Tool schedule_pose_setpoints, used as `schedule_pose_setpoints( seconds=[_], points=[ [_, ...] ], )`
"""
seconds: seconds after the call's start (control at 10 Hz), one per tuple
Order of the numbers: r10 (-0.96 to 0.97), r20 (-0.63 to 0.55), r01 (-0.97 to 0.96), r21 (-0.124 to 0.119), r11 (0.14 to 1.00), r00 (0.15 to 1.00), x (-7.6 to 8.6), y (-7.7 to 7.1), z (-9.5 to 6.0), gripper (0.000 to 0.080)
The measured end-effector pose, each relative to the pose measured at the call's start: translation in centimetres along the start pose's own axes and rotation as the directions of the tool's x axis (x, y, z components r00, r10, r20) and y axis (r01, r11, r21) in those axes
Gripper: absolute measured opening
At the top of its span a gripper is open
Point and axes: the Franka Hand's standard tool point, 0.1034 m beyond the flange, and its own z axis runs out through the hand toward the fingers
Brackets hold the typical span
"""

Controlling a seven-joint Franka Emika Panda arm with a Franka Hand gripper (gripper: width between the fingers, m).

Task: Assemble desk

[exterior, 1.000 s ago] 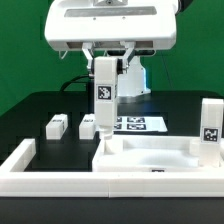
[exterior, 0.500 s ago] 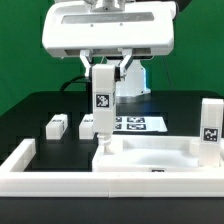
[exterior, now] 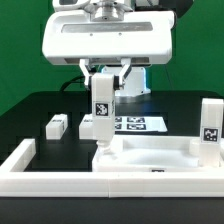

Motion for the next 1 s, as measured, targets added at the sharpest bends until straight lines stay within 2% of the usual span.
schedule_pose_setpoints(
  seconds=[0.2,0.5,1.0],
  points=[
    [-0.008,0.013,0.008,-0.001,1.000,1.000,-0.8,-0.3,0.7,0.0289],
    [-0.012,-0.006,0.012,-0.005,1.000,1.000,-0.8,-0.4,0.9,0.0289],
    [-0.019,0.009,0.019,-0.008,1.000,1.000,-1.7,-0.6,1.8,0.0290]
  ],
)
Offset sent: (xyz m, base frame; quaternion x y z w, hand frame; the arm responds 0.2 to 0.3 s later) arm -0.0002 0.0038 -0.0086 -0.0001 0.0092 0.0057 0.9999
